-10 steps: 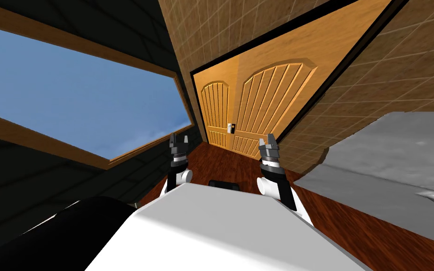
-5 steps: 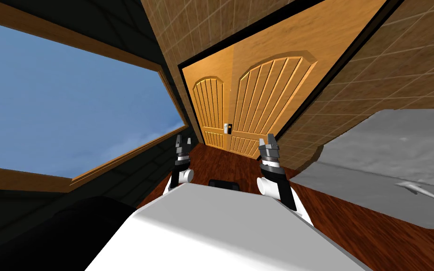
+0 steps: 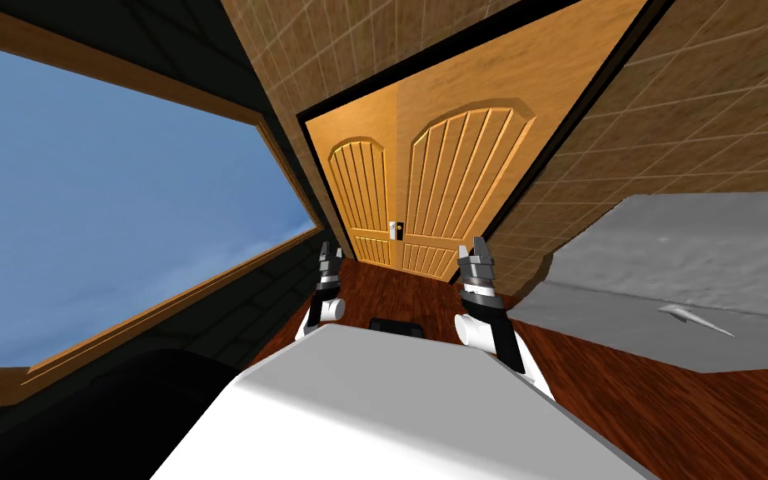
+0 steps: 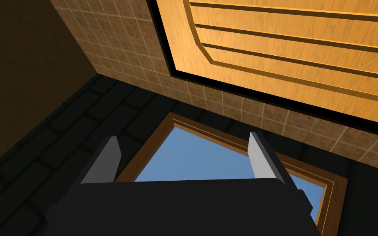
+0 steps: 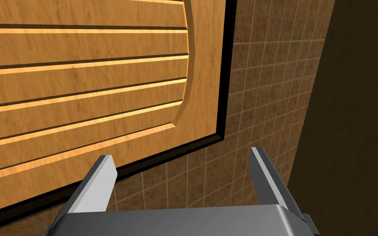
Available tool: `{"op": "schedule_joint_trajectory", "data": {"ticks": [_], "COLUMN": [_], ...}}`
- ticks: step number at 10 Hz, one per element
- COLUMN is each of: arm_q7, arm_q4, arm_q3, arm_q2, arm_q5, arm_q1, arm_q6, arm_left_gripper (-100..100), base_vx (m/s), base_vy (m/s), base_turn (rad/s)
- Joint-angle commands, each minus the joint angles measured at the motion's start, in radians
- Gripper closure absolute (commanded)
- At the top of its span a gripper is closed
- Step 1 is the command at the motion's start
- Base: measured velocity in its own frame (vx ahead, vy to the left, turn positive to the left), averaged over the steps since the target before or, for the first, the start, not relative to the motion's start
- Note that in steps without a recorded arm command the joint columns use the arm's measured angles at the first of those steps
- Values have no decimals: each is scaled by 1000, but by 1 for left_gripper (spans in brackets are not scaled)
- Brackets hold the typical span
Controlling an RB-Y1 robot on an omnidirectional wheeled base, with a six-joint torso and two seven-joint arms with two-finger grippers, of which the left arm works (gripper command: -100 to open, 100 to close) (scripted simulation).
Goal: Pull the door open
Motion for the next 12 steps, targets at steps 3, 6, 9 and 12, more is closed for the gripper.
{"op": "schedule_joint_trajectory", "data": {"ticks": [3, 6, 9, 12], "arm_q7": [-34, -59, -83, -107], "arm_q4": [83, 144, 205, 265], "arm_q3": [8, 11, 14, 17], "arm_q2": [15, 21, 26, 30], "arm_q5": [35, 56, 77, 98], "arm_q1": [-30, -52, -74, -96], "arm_q6": [32, 50, 68, 86], "arm_left_gripper": [-100, -100, -100, -100], "base_vx": [140, 92, 100, 102], "base_vy": [8, -7, 7, 6], "base_turn": [-190, -155, -134, -147]}}
